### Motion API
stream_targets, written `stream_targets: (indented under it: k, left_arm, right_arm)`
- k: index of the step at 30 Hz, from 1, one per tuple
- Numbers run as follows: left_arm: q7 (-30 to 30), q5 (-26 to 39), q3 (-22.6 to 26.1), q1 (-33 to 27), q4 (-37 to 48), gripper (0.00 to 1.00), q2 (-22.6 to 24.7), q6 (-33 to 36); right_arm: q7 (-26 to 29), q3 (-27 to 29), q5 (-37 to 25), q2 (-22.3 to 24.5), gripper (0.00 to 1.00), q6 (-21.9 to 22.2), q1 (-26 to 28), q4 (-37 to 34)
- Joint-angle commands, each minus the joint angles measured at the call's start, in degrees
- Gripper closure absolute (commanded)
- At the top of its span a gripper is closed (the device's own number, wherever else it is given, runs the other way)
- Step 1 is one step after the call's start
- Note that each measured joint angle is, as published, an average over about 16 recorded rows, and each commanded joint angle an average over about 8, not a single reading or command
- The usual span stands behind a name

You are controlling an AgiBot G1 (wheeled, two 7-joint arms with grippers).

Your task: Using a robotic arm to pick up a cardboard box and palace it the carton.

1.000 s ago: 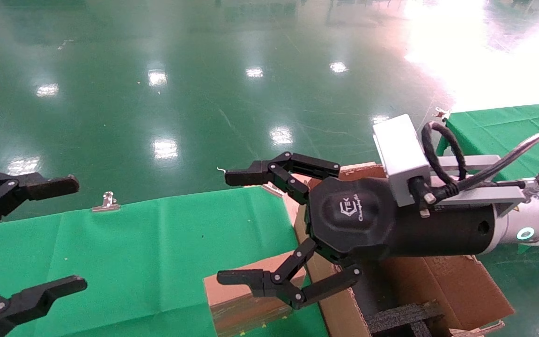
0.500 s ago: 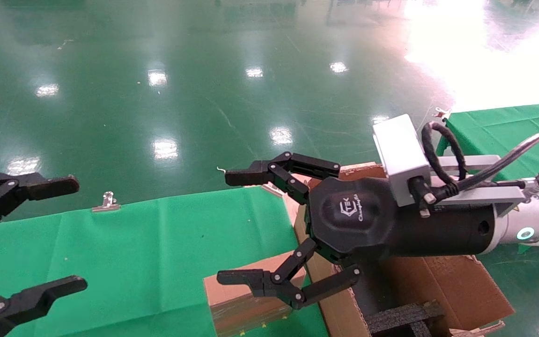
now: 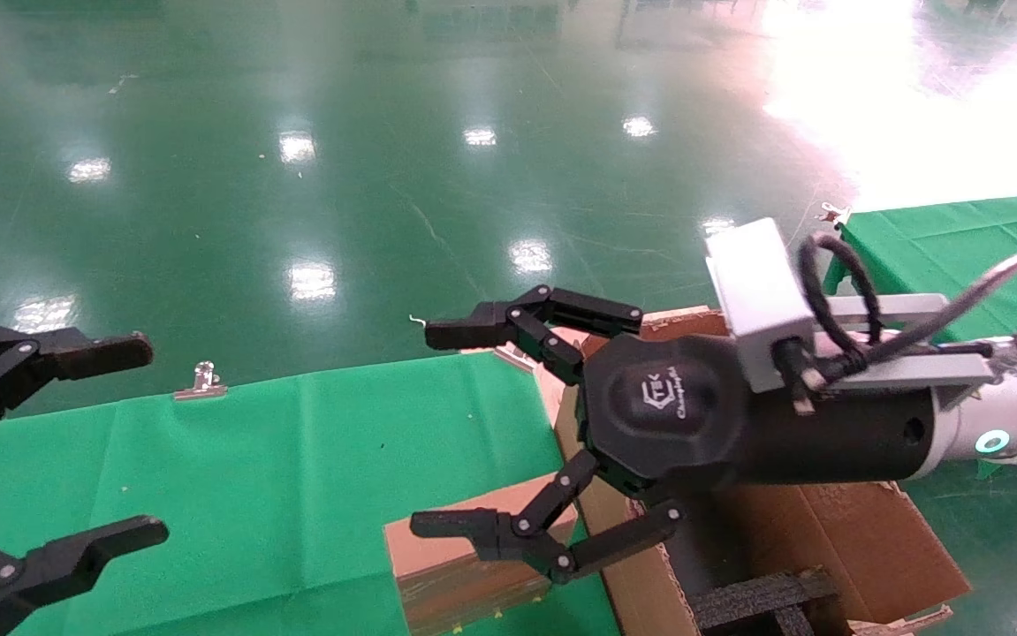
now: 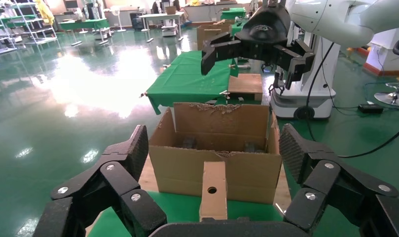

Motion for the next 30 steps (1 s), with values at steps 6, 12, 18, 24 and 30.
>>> stream_targets:
  k: [6, 12, 18, 24, 30]
  left_arm:
    - [0.0, 0.0, 0.0, 0.0, 0.0, 1.0, 0.0, 0.0]
    - [0.0, 0.0, 0.01, 0.0, 0.0, 1.0, 0.0, 0.0]
    - [0.0, 0.0, 0.01, 0.0, 0.0, 1.0, 0.0, 0.0]
    - [0.0, -0.01, 0.01, 0.0, 0.0, 1.0, 0.0, 0.0]
    - [0.01, -0.01, 0.01, 0.0, 0.0, 1.0, 0.0, 0.0]
  right_arm:
    - [1.37, -3.26, -7.38, 0.5, 0.0, -1.4, 3.62, -0.11]
    - [2.32, -10.02, -19.15, -2.03, 0.0, -3.91, 11.14, -0.32]
    - [0.96, -18.69, -28.26, -6.24, 0.0, -4.6, 17.48, -1.45]
    - [-1.7, -25.05, -33.38, -10.37, 0.0, -4.22, 21.72, -5.35]
    - [-4.03, -29.63, -38.33, -14.0, 0.0, -3.88, 25.54, -9.6]
